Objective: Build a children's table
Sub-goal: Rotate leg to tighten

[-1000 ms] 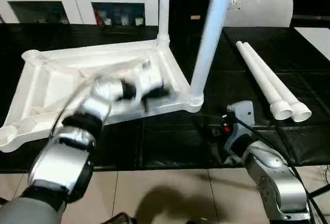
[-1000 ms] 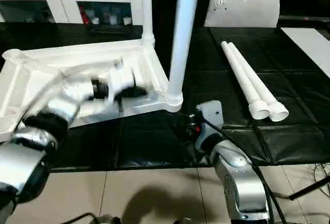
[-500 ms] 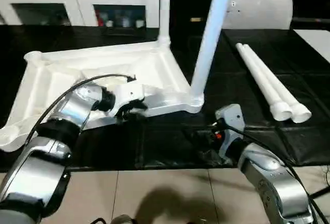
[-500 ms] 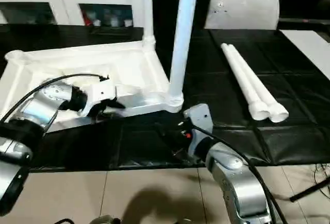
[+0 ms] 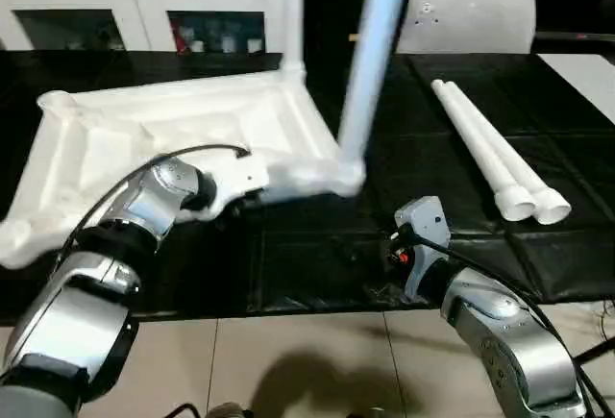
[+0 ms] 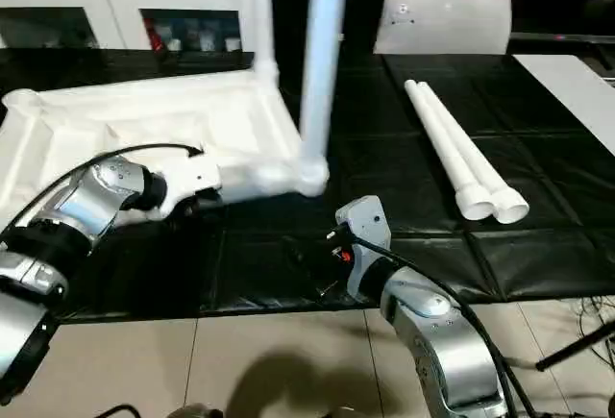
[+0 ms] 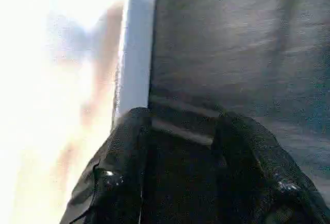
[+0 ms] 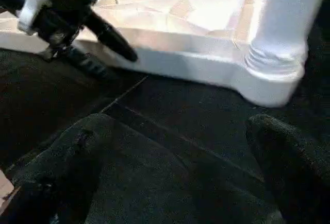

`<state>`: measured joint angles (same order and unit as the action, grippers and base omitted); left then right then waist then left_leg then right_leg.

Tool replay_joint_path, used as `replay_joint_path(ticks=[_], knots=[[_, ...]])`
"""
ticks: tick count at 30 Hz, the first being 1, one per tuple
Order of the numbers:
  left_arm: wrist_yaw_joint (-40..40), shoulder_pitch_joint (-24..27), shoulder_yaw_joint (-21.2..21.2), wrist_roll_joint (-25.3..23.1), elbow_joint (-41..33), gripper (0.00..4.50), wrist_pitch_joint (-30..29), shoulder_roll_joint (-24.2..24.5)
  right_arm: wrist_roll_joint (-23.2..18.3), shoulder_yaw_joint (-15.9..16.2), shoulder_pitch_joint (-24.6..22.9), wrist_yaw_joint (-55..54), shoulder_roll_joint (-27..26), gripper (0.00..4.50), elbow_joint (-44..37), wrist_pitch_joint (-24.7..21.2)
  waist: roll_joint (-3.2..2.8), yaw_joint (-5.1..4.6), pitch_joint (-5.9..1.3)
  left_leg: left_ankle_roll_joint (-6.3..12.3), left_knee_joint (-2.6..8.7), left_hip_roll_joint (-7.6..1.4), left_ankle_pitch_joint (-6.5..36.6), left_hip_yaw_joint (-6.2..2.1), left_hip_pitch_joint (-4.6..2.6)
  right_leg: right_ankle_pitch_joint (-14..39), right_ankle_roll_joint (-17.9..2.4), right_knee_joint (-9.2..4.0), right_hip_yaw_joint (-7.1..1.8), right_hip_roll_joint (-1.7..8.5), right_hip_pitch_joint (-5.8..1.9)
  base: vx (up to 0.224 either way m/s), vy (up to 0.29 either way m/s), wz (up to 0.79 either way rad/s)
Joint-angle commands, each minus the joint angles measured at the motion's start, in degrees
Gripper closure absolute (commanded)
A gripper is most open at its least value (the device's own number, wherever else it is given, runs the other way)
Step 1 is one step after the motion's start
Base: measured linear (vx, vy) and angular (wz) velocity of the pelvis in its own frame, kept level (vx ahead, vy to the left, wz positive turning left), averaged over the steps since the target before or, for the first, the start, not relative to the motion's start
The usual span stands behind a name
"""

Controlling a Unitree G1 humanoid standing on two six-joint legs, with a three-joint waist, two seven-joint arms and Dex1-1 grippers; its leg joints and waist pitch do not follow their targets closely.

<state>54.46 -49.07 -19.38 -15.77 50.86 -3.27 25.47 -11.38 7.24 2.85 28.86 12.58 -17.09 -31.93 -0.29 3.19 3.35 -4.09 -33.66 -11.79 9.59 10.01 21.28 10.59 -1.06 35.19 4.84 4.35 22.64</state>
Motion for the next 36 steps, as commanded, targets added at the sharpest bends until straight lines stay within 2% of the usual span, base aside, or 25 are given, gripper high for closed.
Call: replay_joint_path(ticks=[1, 4, 5, 7, 10, 11, 12, 13, 14, 15, 16, 17, 21, 24, 26, 27, 28, 29, 30, 31, 32, 33, 34, 35, 36], knots=[[-3.25, -1.61, 1.94, 0.33, 0.36, 2.16, 1.6, -0.42, -0.22, -0.12, 0.42, -0.8, -0.11, 0.0, -0.39, -0.42, -0.37, 0.19, -3.88, -0.52, 3.96, -1.24, 14.19, -0.69, -0.84, 13.71, -8.63, -5.01, -3.23, 3.86, -2.81, 0.0, 0.0, 0.0], [-2.51, -0.23, 5.24, 3.95, -2.17, 2.16, 1.2, -1.84, -0.18, -0.37, 0.1, -1.85, -0.71, 0.0, -0.62, -0.52, -0.91, 0.4, -3.96, -0.54, 3.93, -1.29, 13.49, -0.74, -0.83, 11.49, -9.71, -4.73, -3.22, 3.85, -2.84, 0.0, 0.0, 0.0], [-1.77, 2.93, 10.43, 9.82, -8.4, 2.16, -2.89, -3.6, 0.45, -0.65, -0.43, -3.12, -1.3, 0.0, -1.08, 0.64, -1.26, 0.41, -4.12, -0.85, 3.91, -1.52, 12.85, -0.77, -0.83, 8.71, -11.14, -4.18, -3.27, 4.03, -2.97, 0.0, 0.0, 0.0], [-2.06, 4.57, 12.74, 12.59, -11.5, 2.16, -4.72, -4.41, 0.61, -0.52, -0.72, -3.0, -1.27, 0.0, -1.29, 1.73, -0.88, 0.42, -4.21, -0.37, 3.84, -1.58, 12.74, -0.61, -0.84, 5.72, -12.92, -4.04, -3.2, 3.84, -2.85, 0.0, 0.0, 0.0], [-4.57, 9.99, 16.37, 17.04, -21.17, 2.16, -8.2, -5.77, -1.25, -2.67, -1.64, -5.1, -3.31, 0.0, -2.62, -0.18, -1.05, 0.38, -4.43, 0.32, 3.78, -1.72, 11.86, -0.68, -0.66, 3.2, -13.42, -3.47, -3.19, 3.92, -3.18, 0.0, 0.0, 0.0], [-9.68, 17.08, 20.13, 21.06, -33.05, 2.16, -13.06, -8.0, -1.84, -4.4, -2.6, -7.93, -5.1, 0.0, -3.75, -0.76, -0.32, 0.13, -4.43, 0.58, 3.91, -2.05, 11.5, -0.75, -0.33, 3.52, -13.74, -3.11, -3.19, 4.33, -3.75, 0.0, 0.0, 0.0], [-12.17, 19.4, 21.43, 21.68, -36.75, 2.16, -15.46, -9.07, -1.62, -4.78, -2.88, -8.89, -5.58, 0.0, -3.93, -0.4, -0.44, 0.08, -4.08, 1.2, 3.93, -1.81, 11.3, -0.45, -0.31, 4.47, -13.54, -3.76, -3.2, 3.99, -3.1, 0.0, 0.0, 0.0], [-15.15, 22.03, 23.18, 22.19, -40.8, 2.16, -17.34, -10.77, -1.45, -5.12, -3.13, -9.86, -6.27, 0.0, -4.14, 0.15, -0.04, -0.2, -4.05, 1.27, 3.83, -1.86, 12.37, -0.41, -0.31, 7.12, -13.13, -3.74, -3.14, 3.95, -3.14, 0.0, 0.0, 0.0], [-17.33, 24.1, 24.72, 22.49, -44.12, 2.16, -18.84, -12.25, -1.4, -5.35, -3.31, -10.66, -6.82, 0.0, -4.31, 0.63, -0.19, -0.12, -3.78, 1.39, 3.9, -1.66, 12.95, -0.24, -0.47, 9.73, -12.26, -4.43, -3.07, 3.71, -2.75, 0.0, 0.0, 0.0], [-19.82, 27.64, 26.17, 22.42, -48.67, 2.16, -20.09, -14.22, -1.15, -6.19, -3.34, -12.87, -8.08, 0.0, -4.27, 0.2, 1.05, -0.37, -3.51, 1.21, 3.82, -1.45, 15.01, -0.07, -0.48, 15.56, -10.12, -5.14, -3.04, 3.56, -2.52, 0.0, 0.0, 0.0], [-21.58, 30.44, 27.33, 22.54, -52.02, 2.16, -20.47, -15.69, -1.6, -6.68, -3.35, -13.85, -8.74, 0.0, -4.35, -1.2, 0.52, -0.23, -3.42, 0.7, 4.04, -1.68, 15.38, -0.4, -0.43, 19.6, -8.69, -5.22, -3.01, 4.01, -2.59, 0.0, 0.0, 0.0], [-23.58, 33.2, 28.22, 21.47, -54.37, 2.16, -19.66, -16.83, -2.01, -6.86, -3.44, -14.18, -8.95, 0.0, -4.49, -2.32, 0.81, -0.46, -3.02, 0.45, 3.99, -1.39, 17.52, -0.3, -0.7, 24.26, -6.37, -6.09, -2.95, 3.46, -1.75, 0.0, 0.0, 0.0], [-28.07, 41.61, 29.35, 19.8, -62.06, 2.16, -17.28, -18.57, -1.05, -6.75, -4.93, -14.43, -8.97, 0.0, -4.29, -0.6, 1.05, -0.54, -2.88, -0.67, 4.37, -1.38, 20.88, -0.81, -0.86, 29.14, -1.56, -6.79, -2.81, 3.41, -1.38, 0.0, 0.0, 0.0], [-29.79, 47.09, 28.93, 19.1, -67.4, 2.16, -18.21, -18.54, -0.79, -6.85, -6.7, -14.77, -9.19, 0.0, -4.43, 0.89, 1.31, -0.61, -2.68, -1.18, 4.57, -1.38, 23.44, -0.88, -1.06, 29.59, -0.53, -7.11, -2.85, 3.11, -0.83, 0.0, 0.0, 0.0], [-30.88, 49.85, 28.79, 18.85, -70.74, 2.16, -20.61, -19.06, -0.8, -6.57, -7.33, -15.04, -9.27, 0.0, -4.26, 1.78, 1.12, -0.62, -2.48, -1.87, 4.89, -1.42, 28.15, -1.28, -1.45, 33.64, 0.63, -7.1, -2.61, 3.24, -1.18, 0.0, 0.0, 0.0], [-31.36, 51.77, 28.4, 18.78, -72.82, 2.16, -21.14, -19.51, -0.9, -6.39, -7.77, -15.08, -9.21, 0.0, -4.48, 1.87, 1.12, -0.74, -2.18, -2.16, 4.69, -1.2, 32.81, -1.3, -2.69, 38.33, 1.85, -8.02, -2.25, 2.91, -0.6, 0.0, 0.0, 0.0], [-31.9, 53.49, 28.15, 18.79, -74.26, 2.16, -21.57, -20.07, -0.9, -6.05, -8.02, -15.12, -9.28, 0.0, -4.26, 2.12, 1.88, -1.34, -1.64, -2.03, 4.32, -1.08, 37.66, -1.44, -4.04, 42.81, 2.33, -9.01, -1.09, 2.34, -0.29, 0.0, 0.0, 0.0], [-32.54, 54.29, 27.95, 18.83, -74.88, 2.16, -21.95, -20.27, -0.87, -5.88, -8.18, -15.15, -9.33, 0.0, -4.13, 2.36, 1.21, -2.15, -0.86, -1.86, 3.59, -0.94, 43.11, -1.66, -6.19, 46.98, 3.14, -10.59, 1.57, 1.33, -0.02, 0.0, 0.0, 0.0], [-33.04, 54.47, 27.16, 18.51, -75.02, 2.16, -21.65, -20.13, -0.92, -5.87, -8.1, -14.94, -9.27, 0.0, -3.93, 2.7, 1.27, -2.84, -0.4, -1.81, 3.53, -1.23, 45.96, -1.81, -7.12, 46.89, 3.48, -11.15, 3.21, 0.54, -0.04, 0.0, 0.0, 0.0], [-33.18, 54.55, 26.94, 18.45, -75.09, 2.16, -21.54, -20.04, -0.91, -5.85, -8.09, -14.89, -9.28, 0.0, -3.88, 2.81, 0.3, -3.1, -0.42, -1.39, 6.34, -2.98, 50.33, -2.61, -5.22, 39.23, 2.92, -7.44, 3.76, 0.3, -3.99, 0.006, 0.011, -0.18], [-33.43, 54.55, 26.56, 18.37, -74.94, 2.16, -21.32, -20.0, -0.94, -5.79, -8.11, -14.73, -9.28, 0.0, -3.7, 3.0, -0.4, -2.39, -0.22, -1.63, 10.17, -4.9, 54.57, -2.55, -2.93, 31.27, 1.42, -0.83, 2.92, 0.28, -6.98, 0.006, 0.011, -0.18], [-33.64, 54.48, 26.28, 18.31, -74.53, 2.16, -20.95, -20.05, -0.85, -5.59, -8.18, -14.5, -9.28, 0.0, -3.35, 3.35, -0.95, -0.26, -0.37, -1.63, 12.32, -5.34, 58.95, -1.01, -1.86, 18.57, -0.24, 5.25, 2.49, -0.11, -8.64, 0.0, 0.0, 0.0], [-34.0, 54.21, 25.96, 18.06, -74.02, 2.16, -20.69, -20.05, -0.76, -5.34, -8.16, -14.05, -9.04, 0.0, -2.9, 3.72, 0.82, 0.0, 0.23, -0.04, 11.7, -6.47, 58.55, -0.33, -4.15, 23.43, -0.32, 6.04, -1.2, 1.13, -6.95, 0.076, -0.113, 0.0], [-34.23, 54.07, 25.76, 17.81, -73.54, 2.16, -20.33, -19.89, -0.56, -4.91, -8.23, -13.62, -8.8, 0.0, -2.43, 4.19, 4.23, 0.01, -0.1, -0.62, 0.64, -0.17, 45.48, 1.43, -7.11, 54.37, 1.08, -7.57, -3.58, 3.16, -2.18, 0.076, -0.113, 0.0], [-34.26, 54.05, 25.7, 17.75, -73.51, 2.16, -20.28, -19.84, -0.55, -4.86, -8.26, -13.58, -8.76, 0.0, -2.34, 4.3, 3.88, 0.91, -0.41, 1.55, -4.58, 1.36, 31.58, 1.49, -5.74, 63.2, 1.53, -10.32, -6.33, 7.73, -3.55, 0.097, -0.094, -0.16]])
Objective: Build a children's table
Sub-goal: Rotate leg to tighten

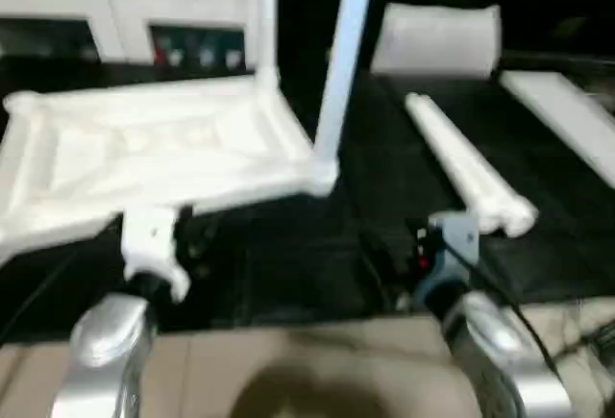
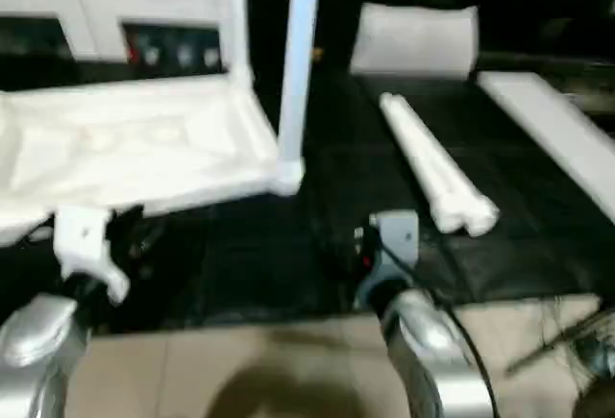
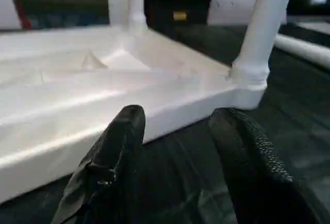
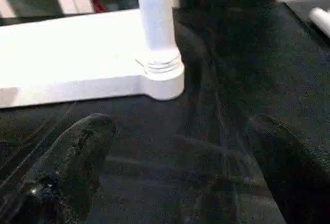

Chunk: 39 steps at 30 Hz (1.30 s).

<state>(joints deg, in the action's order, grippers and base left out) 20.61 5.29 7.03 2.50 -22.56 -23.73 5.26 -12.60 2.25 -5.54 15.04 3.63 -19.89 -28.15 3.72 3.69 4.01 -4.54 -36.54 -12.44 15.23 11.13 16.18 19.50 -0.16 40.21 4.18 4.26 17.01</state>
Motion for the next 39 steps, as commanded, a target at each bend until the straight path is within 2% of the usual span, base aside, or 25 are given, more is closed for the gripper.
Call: replay_joint_path(ticks=[1, 2, 3, 5, 6, 7, 8, 9, 10, 11, 12, 13, 14, 16, 17, 18, 19, 20, 22, 24, 25, 26, 29, 32, 39], knots=[[-0.68, -0.47, -1.01, -0.76, -0.08, 2.16, 0.12, 0.4, 0.61, 0.19, 0.01, 0.38, 0.35, 0.0, 0.94, 1.12, 0.57, 1.34, -1.45, 4.77, -4.91, 1.53, 8.73, -2.34, 5.32, 57.45, -0.91, -15.36, -9.27, 10.92, -3.12, 0.152, -0.018, -0.09], [-0.72, -0.39, -0.96, -0.7, -0.02, 2.16, 0.12, 0.38, 0.66, 0.31, -0.15, 0.35, 0.29, 0.0, 1.17, 1.47, 0.11, 3.01, -1.8, 5.46, -2.88, 1.52, 5.43, -3.09, 5.7, 47.66, -3.68, -14.56, -9.46, 8.76, -3.84, 0.225, -0.017, -0.02], [-0.97, -0.29, -1.14, -0.74, -0.21, 2.16, -0.09, 0.21, 0.54, 0.28, -0.3, 0.56, 0.54, 0.0, 1.37, 1.58, -0.74, 2.77, -2.37, 5.49, 0.39, 1.58, 2.02, -2.99, 5.64, 34.95, -7.19, -13.47, -6.33, 5.71, -5.31, 0.186, -0.001, 0.08], [-1.26, -0.06, -1.38, -0.7, -0.26, 2.16, 0.03, 0.29, 0.61, 0.58, -0.46, 1.01, 0.97, 0.0, 1.67, 1.89, -3.01, 1.0, -2.5, 5.95, 6.03, 0.53, 1.43, -3.92, 3.1, 18.31, -7.13, -11.24, -1.34, 0.52, -4.45, 0.123, 0.048, 0.07], [-1.87, 1.02, -2.13, -0.68, -0.79, 2.16, 0.0, 0.33, 0.39, 0.98, -1.08, 2.01, 1.85, 0.0, 1.94, 1.94, -4.45, -0.81, -3.19, 9.17, 8.35, -2.73, 11.61, -8.04, -3.63, 12.0, -6.23, -6.79, -0.27, -1.15, 0.34, 0.208, 0.061, 0.09], [-2.03, 1.39, -2.51, -0.52, -1.27, 2.16, -0.22, 0.27, 0.46, 1.04, -1.16, 2.41, 2.36, 0.0, 1.86, 2.06, -3.62, -2.41, -4.39, 13.41, 8.86, -4.74, 13.11, -10.94, -6.36, 8.01, -5.56, -3.88, -0.35, -0.79, 1.87, 0.241, 0.003, 0.11], [-1.98, 1.86, -2.63, -0.35, -1.43, 2.16, -0.03, 0.26, 0.66, 1.24, -1.42, 2.58, 2.56, 0.0, 1.91, 2.46, -3.85, -3.17, -5.07, 23.68, 8.11, -6.7, 10.17, -13.75, -9.2, 4.17, -0.89, 0.02, -0.93, 0.37, 5.77, 0.241, 0.003, 0.11], [-2.01, 1.98, -2.69, -0.33, -1.53, 2.16, -0.04, 0.23, 0.63, 1.21, -1.44, 2.6, 2.65, 0.0, 1.92, 2.33, -3.67, -3.81, -5.34, 27.99, 7.68, -6.93, 6.22, -14.05, -9.12, 2.88, 1.5, 1.4, -1.17, 0.96, 7.11, 0.213, -0.031, 0.09], [-2.17, 2.61, -2.71, -0.18, -1.95, 2.16, -0.01, 0.08, 0.53, 1.23, -1.51, 2.78, 3.15, 0.0, 1.95, 1.74, -2.48, -3.73, -4.32, 37.21, 7.62, -1.25, 2.56, -14.67, -4.26, 0.77, 2.84, -0.9, -1.7, 0.69, 5.54, 0.178, -0.044, 0.35], [-2.58, 3.37, -2.74, -0.2, -2.28, 2.16, 0.09, -0.15, 0.38, 0.95, -1.55, 2.98, 3.56, 0.0, 2.15, 1.92, 0.66, -3.32, -4.16, 30.69, 3.49, 6.71, 1.96, -8.83, 2.69, -5.58, 3.89, -8.6, -5.31, 3.33, -1.64, 0.178, -0.044, 0.35], [-2.66, 3.58, -2.77, -0.24, -2.33, 2.16, 0.14, -0.17, 0.12, 0.67, -1.59, 2.91, 3.44, 0.0, 2.23, 1.94, 2.68, -1.86, -4.73, 27.25, -1.71, 9.12, 3.01, -6.62, 8.08, -0.04, 5.82, -12.33, -7.57, 6.28, -6.79, 0.152, -0.006, 0.73], [-2.77, 4.15, -2.83, -0.27, -2.45, 2.16, 0.46, -0.08, -0.71, -0.08, -1.66, 2.77, 3.18, 0.0, 2.49, 1.79, 1.01, -1.87, -3.87, 15.21, -6.26, 5.4, 4.68, -7.14, 7.72, 9.23, -1.11, -14.53, -12.23, 12.66, -6.98, 0.169, 0.011, 0.37], [-2.75, 4.31, -2.8, -0.22, -2.49, 2.16, 0.59, 0.0, -0.62, -0.02, -1.63, 2.81, 3.38, 0.0, 2.55, 1.7, 0.99, 0.07, -3.45, 8.72, -5.54, 5.3, -0.26, -6.64, 9.31, 8.95, -8.31, -13.43, -8.68, 8.64, -8.77, 0.169, 0.011, 0.37], [-2.64, 4.97, -2.64, 0.45, -2.88, 2.16, 1.43, -0.15, -0.41, 0.6, -2.64, 3.87, 4.27, 0.0, 2.47, 2.3, -0.07, 0.46, -3.42, 8.55, 0.31, 3.05, -8.14, -5.8, 8.1, 8.65, -12.63, -13.56, -3.8, 5.44, -8.1, 0.208, 0.009, -0.03], [-2.48, 5.78, -2.96, 0.93, -3.52, 2.16, 0.8, 0.27, -0.4, 0.88, -4.1, 4.6, 4.82, 0.0, 2.32, 3.2, -2.84, 0.27, -3.87, 10.48, 4.71, 2.05, -14.21, -5.92, 4.82, 3.12, -9.95, -11.89, 0.44, 1.19, -6.78, 0.217, 0.024, 0.03], [-2.39, 6.07, -2.93, 1.27, -3.7, 2.16, 0.92, 0.36, -0.64, 0.83, -4.62, 4.78, 4.84, 0.0, 2.13, 3.35, -3.96, -0.57, -3.58, 14.57, 5.93, 0.2, -12.41, -8.87, 2.6, 0.15, -7.05, -7.9, 1.72, -1.74, -4.06, 0.261, 0.042, 0.14], [-2.37, 6.13, -2.92, 1.33, -3.73, 2.16, 0.94, 0.37, -0.69, 0.82, -4.72, 4.81, 4.84, 0.0, 2.09, 3.38, -4.57, -2.26, -6.16, 25.95, 3.52, -4.36, -28.12, -15.13, -5.06, -0.41, -1.51, 0.15, 0.64, -2.12, 4.04, 0.259, 0.01, 0.08], [-1.86, 6.54, -2.34, 3.21, -4.28, 2.16, 1.15, -0.08, -1.1, 0.78, -5.4, 5.1, 4.91, 0.0, 1.67, 3.74, -4.04, -0.54, -5.93, 26.13, 0.9, -4.33, -61.08, -14.79, -3.43, -7.82, 3.72, 0.32, -2.0, 0.02, 5.67, 0.259, 0.01, 0.08], [-1.22, 6.77, -1.79, 4.58, -4.54, 1.97, 1.14, -0.26, -1.3, 1.04, -5.67, 5.32, 4.99, 0.0, 1.39, 4.03, -2.31, -0.26, -6.28, 15.26, 0.5, -0.12, -85.57, -11.47, -0.39, -22.82, 7.93, -2.95, -3.88, 0.55, 5.35, -0.059, 0.011, -0.08], [-0.31, 6.93, -1.4, 5.64, -4.56, 1.81, 1.61, -0.31, -2.64, 1.0, -6.0, 6.24, 4.74, 0.0, 0.87, 4.05, 1.0, -0.78, -4.98, 10.12, 0.33, 5.32, -48.51, -7.56, 3.23, -32.38, 3.6, -6.91, -6.64, 3.1, 4.31, -0.134, 0.002, -0.02], [-0.59, 6.82, -1.48, 4.58, -4.37, 1.72, 0.75, 0.64, -2.83, 1.16, -6.24, 6.69, 4.71, 0.0, 0.64, 4.41, 1.34, -0.76, -5.04, 8.18, 2.69, 4.73, -24.94, -7.26, 5.13, -32.65, 2.42, -7.56, -6.84, 4.93, 1.06, 0.0, 0.0, 0.0], [-1.07, 6.38, -1.29, 4.0, -4.02, 1.61, 0.51, 1.08, -3.02, 1.15, -6.31, 6.95, 4.64, 0.0, 0.67, 4.61, 0.99, -0.61, -5.07, 6.1, 4.06, 3.36, -9.31, -7.36, 4.63, -24.92, 1.49, -8.07, -6.12, 5.03, 0.71, 0.0, 0.0, 0.0], [-2.52, 4.56, -0.16, 2.08, -2.54, 1.4, 0.23, 2.77, -2.84, 1.95, -6.31, 7.68, 4.88, 0.0, 0.65, 4.81, -0.75, -1.64, -3.3, 3.63, 6.97, 0.76, 10.97, -7.57, 4.01, -2.07, -6.59, -9.2, -5.18, 3.92, 1.5, -0.06, -0.041, 0.04], [-2.66, 1.56, 1.59, 0.48, -0.11, 1.17, -1.54, 6.5, -3.1, 2.96, -5.43, 8.98, 5.6, 0.0, 0.81, 4.99, -0.82, -2.06, -2.24, -0.27, 7.23, 0.65, 25.43, -7.05, 2.89, 20.1, -5.92, -11.01, -5.46, 3.8, 3.36, -0.093, -0.016, 0.02], [-3.83, -1.16, 5.65, -1.25, 3.4, 0.67, -4.73, 13.21, -3.96, 5.7, -3.64, 13.47, 7.5, 0.0, 0.96, 4.4, -0.61, -2.38, -2.48, -1.38, 7.6, 0.65, 25.14, -7.53, 3.73, 22.17, -3.99, -10.94, -5.42, 4.13, 3.35, -0.059, -0.004, -0.01]])
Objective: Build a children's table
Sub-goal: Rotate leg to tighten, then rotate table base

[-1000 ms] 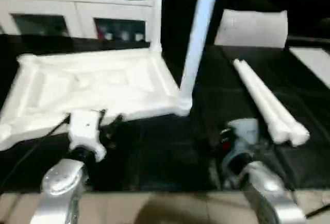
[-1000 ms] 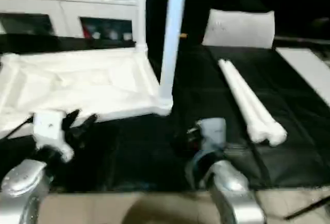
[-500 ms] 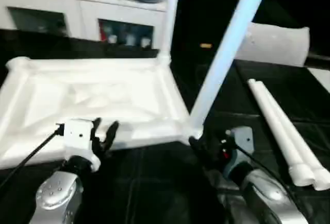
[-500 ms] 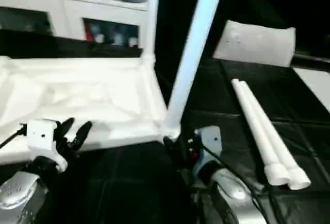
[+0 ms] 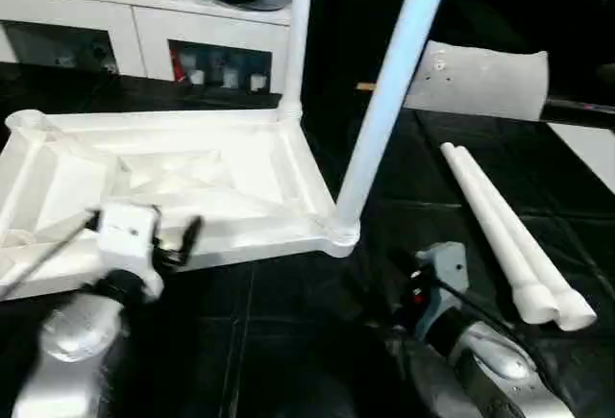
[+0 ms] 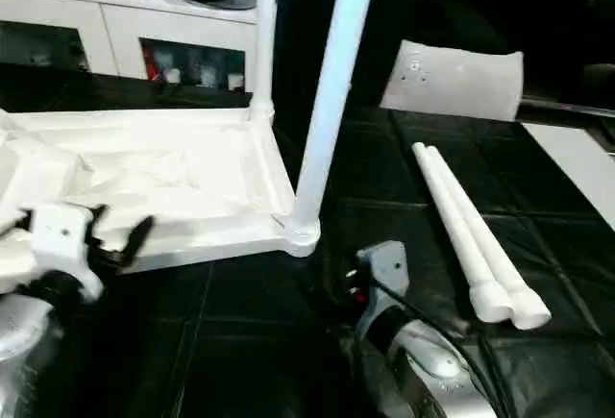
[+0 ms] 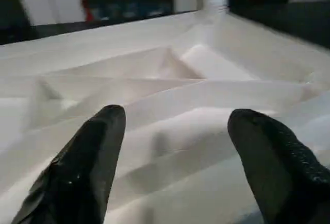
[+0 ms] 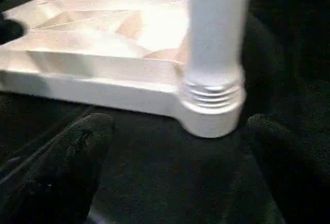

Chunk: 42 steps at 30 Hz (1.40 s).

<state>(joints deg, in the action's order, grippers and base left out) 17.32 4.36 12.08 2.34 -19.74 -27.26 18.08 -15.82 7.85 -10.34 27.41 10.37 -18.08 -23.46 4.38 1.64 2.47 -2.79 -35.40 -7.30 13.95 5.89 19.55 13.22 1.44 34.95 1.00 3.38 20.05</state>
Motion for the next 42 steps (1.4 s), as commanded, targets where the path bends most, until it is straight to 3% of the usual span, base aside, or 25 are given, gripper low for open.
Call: replay_joint_path(ticks=[1, 2, 3, 5, 7, 8, 12, 13, 14, 17, 22, 30, 31, 33, 42], knots=[[-1.5, -0.53, 3.0, -2.49, 2.08, 0.59, -2.37, 3.07, -1.43, 1.21, 1.79, 3.04, 1.42, 0.0, -1.1, -0.49, -0.84, -0.37, -1.04, -2.9, 6.53, -4.56, 25.39, -2.25, 0.62, 27.01, -5.94, -5.55, -2.18, 4.96, 0.1, 0.0, 0.0, 0.0], [-1.89, -0.82, 4.64, -2.65, 2.9, 0.59, -2.59, 4.3, -1.55, 1.71, 2.22, 3.9, 1.72, 0.0, -1.12, -0.36, -1.11, -0.22, -1.17, -2.46, 6.41, -4.43, 23.87, -2.07, 0.59, 24.45, -6.52, -5.23, -2.34, 4.8, 0.3, 0.0, 0.0, 0.0], [-2.4, -1.19, 6.53, -3.18, 3.97, 0.59, -3.31, 6.17, -2.18, 2.1, 2.75, 4.79, 1.73, 0.0, -1.17, -0.66, -0.61, -0.33, -1.51, -1.89, 6.32, -4.46, 21.58, -1.91, 0.86, 21.37, -7.27, -4.95, -2.28, 4.75, 0.0, 0.0, 0.0, 0.0], [-3.01, -1.74, 8.86, -3.87, 5.44, 0.59, -3.87, 8.54, -2.34, 2.77, 3.53, 5.77, 1.86, 0.0, -1.04, -0.54, -0.82, -0.02, -1.8, -0.83, 6.19, -4.54, 17.37, -1.69, 0.93, 15.6, -8.37, -4.41, -2.32, 4.68, 0.02, 0.0, 0.0, 0.0], [-3.76, -2.98, 11.12, -4.38, 8.33, 0.59, -4.22, 11.4, -2.8, 3.29, 4.68, 6.47, 1.59, 0.0, -0.52, -0.56, -0.83, 0.17, -1.66, -0.55, 6.26, -4.48, 17.64, -1.49, 0.88, 14.07, -9.03, -4.15, -2.12, 4.36, 0.34, 0.0, 0.0, 0.0], [-4.31, -3.79, 11.98, -5.09, 10.76, 0.59, -3.91, 13.54, -2.78, 3.65, 5.5, 6.79, 1.46, 0.0, -0.07, -0.45, -0.88, 0.43, -1.84, -0.68, 6.05, -4.61, 17.45, -1.32, 0.35, 12.5, -9.64, -4.1, -2.18, 4.47, 0.62, 0.0, 0.0, 0.0], [-4.74, -4.81, 12.84, -5.72, 14.06, 0.59, -3.51, 16.08, -2.45, 4.04, 6.62, 6.96, 1.28, 0.0, 0.53, -0.24, -1.15, 0.99, -2.06, -0.45, 6.14, -4.82, 12.87, -1.09, 0.37, 3.89, -11.02, -3.16, -1.92, 4.27, 0.26, 0.0, 0.0, 0.0], [-5.38, -5.82, 13.71, -6.79, 18.16, 0.59, -2.86, 19.37, -2.15, 4.37, 8.13, 7.04, 1.06, 0.0, 1.39, 0.04, -0.98, 1.19, -2.13, -0.31, 6.13, -4.88, 10.93, -1.0, 0.54, 1.3, -11.42, -2.95, -1.81, 4.36, -0.1, 0.0, 0.0, 0.0], [-5.69, -6.15, 14.09, -7.1, 19.67, 0.59, -2.52, 20.39, -2.17, 4.41, 8.63, 7.05, 0.85, 0.0, 1.74, 0.11, -1.25, 1.23, -2.29, -0.3, 6.05, -4.63, 10.48, -0.9, 0.4, 0.65, -11.35, -2.7, -1.8, 4.22, -0.04, 0.0, 0.0, 0.0], [-5.85, -7.27, 15.0, -7.83, 25.56, 0.59, -1.13, 23.68, -2.23, 4.57, 10.34, 6.95, 0.18, 0.0, 3.07, 0.51, -1.0, 1.23, -2.07, -1.06, 6.23, -4.91, 11.83, -0.83, 0.13, 1.54, -11.5, -2.84, -1.75, 4.39, 0.1, 0.0, 0.0, 0.0], [-4.64, -7.47, 14.04, -8.93, 31.76, 0.59, 0.78, 26.71, -1.51, 4.35, 12.35, 6.06, -0.58, 0.0, 5.09, 1.77, -1.31, 1.31, -1.75, -2.53, 6.63, -5.08, 16.98, -0.88, -0.07, 7.06, -11.09, -3.27, -2.01, 4.66, 0.54, 0.0, 0.0, 0.0], [4.94, -4.62, 10.06, -5.09, 30.95, 0.59, -2.01, 27.66, 0.32, 1.36, 16.16, 2.56, -1.4, 0.0, 10.51, 4.7, -1.29, 1.67, -1.6, -4.24, 6.99, -5.23, 20.59, -0.76, -0.23, 10.81, -10.97, -3.46, -2.23, 4.84, 1.08, 0.0, 0.0, 0.0], [6.7, -3.79, 9.5, -4.41, 30.24, 0.59, -2.27, 27.88, 0.53, 0.39, 17.08, 1.74, -1.39, 0.0, 11.42, 4.99, -0.97, 1.69, -1.62, -3.95, 6.93, -5.25, 19.89, -0.67, -0.23, 10.2, -11.0, -3.44, -2.23, 4.86, 1.05, 0.0, 0.0, 0.0], [13.85, 0.53, 7.77, -1.72, 25.41, 0.59, -4.62, 29.32, 0.88, -2.78, 19.79, -0.67, -0.97, 0.0, 14.17, 6.0, -1.02, 1.7, -1.7, -3.46, 6.88, -5.25, 17.66, -0.6, -0.14, 8.44, -11.51, -3.2, -2.29, 5.01, 0.9, 0.0, 0.0, 0.0], [28.74, 12.34, 5.37, 6.5, 10.1, 0.59, -12.15, 34.84, 2.27, -7.02, 24.72, -3.42, 0.94, 0.0, 21.64, 10.6, 0.02, 1.78, -1.29, -1.34, 7.0, -5.12, 16.31, 0.35, -0.18, 13.58, -11.18, -3.75, -2.63, 4.79, 1.13, 0.0, 0.0, 0.0]])
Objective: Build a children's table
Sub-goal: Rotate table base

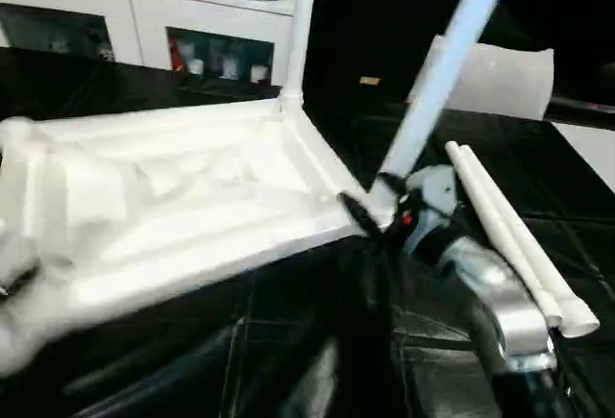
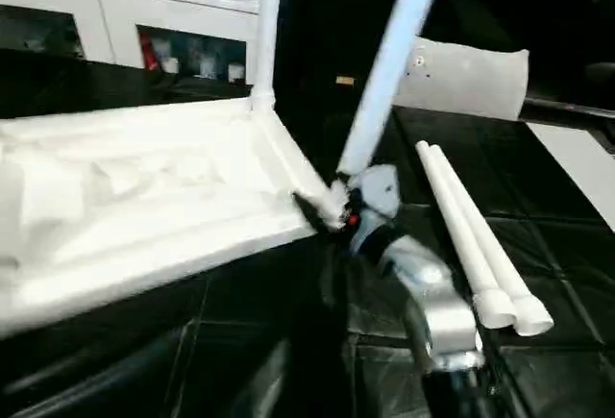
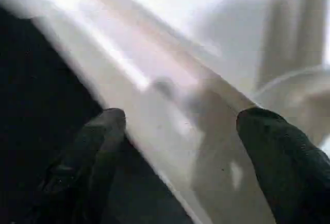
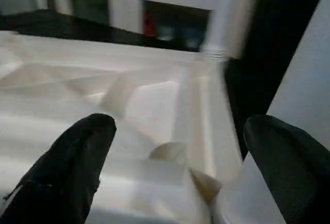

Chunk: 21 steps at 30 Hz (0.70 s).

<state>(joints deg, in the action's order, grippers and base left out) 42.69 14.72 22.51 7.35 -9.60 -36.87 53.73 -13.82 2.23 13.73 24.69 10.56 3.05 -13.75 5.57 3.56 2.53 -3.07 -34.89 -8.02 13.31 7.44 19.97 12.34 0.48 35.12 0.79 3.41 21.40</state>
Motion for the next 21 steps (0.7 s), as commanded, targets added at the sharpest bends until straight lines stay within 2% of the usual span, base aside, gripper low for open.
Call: replay_joint_path(ticks=[1, 2, 3, 4, 5, 7, 9, 10, 12, 13, 14, 15, 16, 17, 18, 19, 21], knots=[[4.32, 2.52, -5.26, 2.6, -1.67, 0.59, -3.37, -0.6, 0.2, -1.38, 0.97, -0.67, 0.81, 0.0, 0.83, 0.88, -1.29, -0.04, -1.41, -0.64, 6.37, -4.36, 15.82, -0.96, -0.68, 13.06, -10.21, -3.9, -2.41, 4.58, -0.17, 0.0, 0.0, 0.0], [5.18, 2.95, -5.44, 3.71, -3.42, 0.59, -4.43, -0.52, 0.21, -1.29, 1.17, -0.38, 0.75, 0.0, 0.97, 0.84, -1.26, 0.01, -1.44, -0.39, 6.29, -4.31, 15.07, -0.86, -0.72, 12.25, -10.24, -3.8, -2.41, 4.53, -0.19, 0.0, 0.0, 0.0], [5.97, 3.27, -5.8, 4.71, -5.13, 0.59, -5.07, -0.49, 0.11, -1.01, 1.15, 0.1, 0.65, 0.0, 0.78, 0.56, -0.98, 0.08, -1.49, 0.31, 6.28, -4.28, 13.32, -0.8, -0.6, 11.19, -10.31, -3.66, -2.38, 4.52, -0.42, 0.0, 0.0, 0.0], [6.66, 3.56, -6.06, 5.58, -6.67, 0.59, -5.56, -0.47, 0.0, -0.66, 1.05, 0.56, 0.6, 0.0, 0.61, 0.42, -1.01, 0.14, -1.54, 0.51, 6.23, -4.31, 12.58, -0.76, -0.56, 10.59, -10.4, -3.59, -2.36, 4.56, -0.52, 0.0, 0.0, 0.0], [7.1, 3.3, -6.88, 7.12, -8.97, 0.59, -6.65, -0.93, -0.02, 0.48, 0.3, 1.27, 0.41, 0.0, -0.25, 0.05, -0.8, 0.26, -1.51, 1.16, 6.18, -4.35, 11.55, -0.51, -0.56, 10.08, -10.51, -3.64, -2.32, 4.47, -0.53, 0.0, 0.0, 0.0], [7.16, 3.12, -7.24, 7.99, -10.18, 0.59, -7.54, -1.21, 0.05, 1.11, -0.12, 1.54, 0.33, 0.0, -0.61, 0.04, -0.99, 0.54, -1.49, 1.24, 6.14, -4.38, 11.03, -0.17, -0.72, 9.98, -10.53, -3.58, -2.26, 4.24, -0.29, 0.0, 0.0, 0.0], [6.21, -0.43, -8.92, 10.93, -13.22, 0.59, -8.63, -4.54, 0.23, 3.45, -2.57, 2.48, -0.15, 0.0, -2.84, -1.15, -1.16, 0.98, -1.5, 0.7, 6.16, -4.52, 10.85, 0.02, -0.86, 9.38, -10.45, -3.46, -2.2, 4.1, -0.2, 0.0, 0.0, 0.0], [6.21, -0.43, -8.92, 10.93, -13.22, 0.59, -8.63, -4.54, 0.23, 3.45, -2.57, 2.48, -0.15, 0.0, -2.84, -1.15, -1.17, 1.39, -1.48, 0.3, 6.13, -4.53, 11.13, 0.29, -1.19, 9.16, -10.38, -3.54, -2.19, 3.96, 0.06, 0.0, 0.0, 0.0], [5.58, -2.79, -9.2, 12.63, -14.41, 0.59, -9.82, -6.59, 0.4, 3.97, -3.82, 1.81, -0.49, 0.0, -3.7, -1.78, -1.13, 1.73, -1.54, -0.49, 6.29, -4.41, 11.98, 0.36, -0.94, 10.15, -10.04, -3.5, -2.23, 3.97, -0.19, 0.0, 0.0, 0.0], [5.6, -3.19, -9.26, 12.95, -14.7, 0.59, -10.04, -6.79, 0.49, 4.06, -4.09, 1.57, -0.53, 0.0, -3.91, -1.95, -1.28, 1.84, -1.56, -1.34, 6.37, -4.45, 13.23, 0.38, -1.02, 11.16, -9.43, -3.58, -2.21, 3.9, -0.06, 0.0, 0.0, 0.0], [5.69, -3.95, -9.22, 13.71, -15.62, 0.59, -11.34, -6.97, 0.72, 4.14, -4.8, 0.94, -0.57, 0.0, -4.51, -2.47, -1.64, 1.88, -1.59, -1.81, 6.39, -4.43, 13.69, 0.32, -1.06, 11.3, -9.21, -3.47, -2.24, 3.92, -0.04, 0.0, 0.0, 0.0], [5.84, -4.42, -9.17, 14.03, -16.33, 0.59, -12.35, -6.71, 0.94, 4.02, -5.5, 0.14, -0.66, 0.0, -5.11, -3.2, -1.31, 1.85, -1.61, -2.44, 6.4, -4.4, 13.84, 0.35, -0.91, 11.18, -8.62, -3.55, -2.22, 3.83, -0.14, 0.0, 0.0, 0.0], [6.05, -4.56, -9.04, 13.81, -16.39, 0.59, -11.66, -6.18, 1.2, 3.75, -5.93, -0.71, -0.68, 0.0, -5.52, -3.91, -1.73, 1.81, -1.63, -2.83, 6.48, -4.28, 14.16, 0.23, -0.68, 11.42, -8.13, -3.52, -2.29, 3.85, -0.29, 0.0, 0.0, 0.0], [6.3, -4.8, -8.7, 13.93, -16.31, 0.59, -11.55, -5.67, 1.51, 3.43, -6.33, -1.66, -0.73, 0.0, -5.85, -4.5, -1.26, 1.6, -1.86, -3.0, 6.4, -4.32, 14.06, 0.23, -0.59, 11.38, -7.55, -3.6, -2.28, 3.88, -0.47, 0.0, 0.0, 0.0], [6.39, -4.96, -8.6, 13.92, -16.38, 0.4, -11.45, -5.44, 1.62, 3.28, -6.52, -2.06, -0.76, 0.0, -6.01, -4.76, -1.2, 1.6, -1.89, -3.08, 6.35, -4.29, 13.5, 0.25, -0.58, 10.88, -7.44, -3.6, -2.29, 3.86, -0.46, 0.0, 0.0, 0.0], [6.53, -5.89, -8.13, 13.67, -16.45, 0.3, -10.71, -4.77, 2.09, 2.67, -7.27, -3.67, -0.86, 0.0, -6.67, -5.83, -1.6, 1.36, -1.79, -3.19, 6.36, -4.25, 13.47, 0.26, -0.55, 10.57, -7.33, -3.59, -2.32, 3.74, -0.34, 0.0, 0.0, 0.0], [5.88, -7.71, -7.54, 13.59, -16.4, 0.24, -10.68, -4.86, 2.75, 1.99, -7.93, -5.38, -0.94, 0.0, -7.16, -6.61, -1.4, 1.2, -1.91, -3.46, 6.21, -4.28, 13.36, 0.39, -0.73, 9.76, -7.37, -3.52, -2.22, 3.55, -0.25, 0.0, 0.0, 0.0]])
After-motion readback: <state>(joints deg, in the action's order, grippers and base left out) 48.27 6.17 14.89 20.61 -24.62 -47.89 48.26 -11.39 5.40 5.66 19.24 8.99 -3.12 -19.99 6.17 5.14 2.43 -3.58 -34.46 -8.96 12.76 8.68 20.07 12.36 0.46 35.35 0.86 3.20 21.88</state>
